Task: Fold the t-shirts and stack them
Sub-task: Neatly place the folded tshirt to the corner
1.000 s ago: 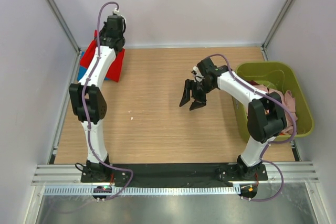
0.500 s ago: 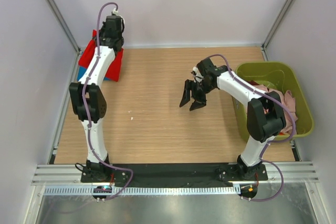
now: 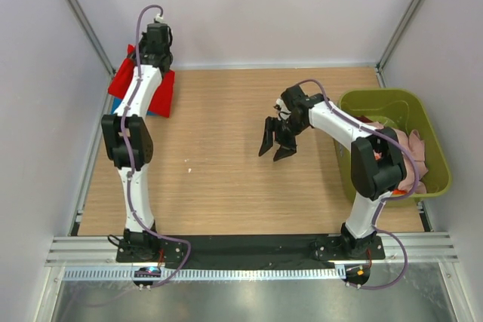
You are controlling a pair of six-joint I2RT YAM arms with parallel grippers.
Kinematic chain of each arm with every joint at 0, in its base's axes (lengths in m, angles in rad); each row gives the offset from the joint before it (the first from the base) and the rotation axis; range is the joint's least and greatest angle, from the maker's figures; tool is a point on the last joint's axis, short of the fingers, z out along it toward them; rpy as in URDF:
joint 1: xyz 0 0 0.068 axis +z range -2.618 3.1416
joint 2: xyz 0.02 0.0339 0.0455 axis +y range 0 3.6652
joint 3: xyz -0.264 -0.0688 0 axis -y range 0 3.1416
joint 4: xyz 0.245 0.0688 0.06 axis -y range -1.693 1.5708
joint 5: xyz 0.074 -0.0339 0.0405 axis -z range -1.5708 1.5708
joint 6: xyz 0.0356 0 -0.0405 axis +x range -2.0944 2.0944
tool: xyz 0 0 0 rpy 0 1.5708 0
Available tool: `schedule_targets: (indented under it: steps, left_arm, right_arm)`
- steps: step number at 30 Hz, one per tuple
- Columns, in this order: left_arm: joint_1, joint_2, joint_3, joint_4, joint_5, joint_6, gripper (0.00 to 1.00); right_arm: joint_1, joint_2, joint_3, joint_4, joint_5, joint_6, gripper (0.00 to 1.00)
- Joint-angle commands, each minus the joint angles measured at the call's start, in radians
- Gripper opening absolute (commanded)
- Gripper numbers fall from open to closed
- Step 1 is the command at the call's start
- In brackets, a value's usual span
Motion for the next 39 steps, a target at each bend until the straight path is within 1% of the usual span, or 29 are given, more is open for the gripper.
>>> schedule_targets:
  steps: [1, 14, 20, 27, 28, 33, 36, 37, 38, 39]
  left_arm:
    - [0.021, 0.003, 0.06, 0.083, -0.013, 0.003, 0.0]
    - [0.051, 0.124, 0.147, 0.094, 0.005, -0.019, 0.0]
    - [0.085, 0.173, 0.201, 0.092, 0.039, -0.049, 0.0]
    - [0.099, 0.236, 0.23, 0.097, 0.076, -0.072, 0.0]
    - [0.126, 0.256, 0.241, 0.094, 0.077, -0.082, 0.0]
    - [0.154, 0.324, 0.284, 0.112, 0.077, -0.115, 0.0]
    - [0.16, 0.368, 0.287, 0.197, 0.004, -0.109, 0.41]
    - [0.162, 0.376, 0.294, 0.215, -0.034, -0.094, 0.47]
    - [0.162, 0.383, 0.304, 0.246, -0.053, -0.092, 0.58]
    - [0.16, 0.382, 0.322, 0.253, -0.062, -0.098, 0.83]
  right_arm:
    - [0.0, 0.011, 0.057, -0.014, 0.009, -0.015, 0.63]
    - [0.002, 0.065, 0.079, -0.022, 0.013, -0.019, 0.63]
    - [0.0, 0.098, 0.08, -0.022, 0.015, -0.019, 0.63]
    - [0.0, 0.147, 0.129, -0.035, 0.019, -0.021, 0.63]
    - [0.0, 0.152, 0.132, -0.038, 0.021, -0.021, 0.63]
    - [0.0, 0.175, 0.143, -0.045, 0.038, -0.024, 0.63]
    - [0.002, 0.177, 0.146, -0.055, 0.047, -0.021, 0.63]
    - [0.0, 0.177, 0.146, -0.057, 0.048, -0.019, 0.64]
    - [0.0, 0.174, 0.146, -0.061, 0.047, -0.016, 0.64]
    - [0.0, 0.166, 0.146, -0.065, 0.044, -0.012, 0.64]
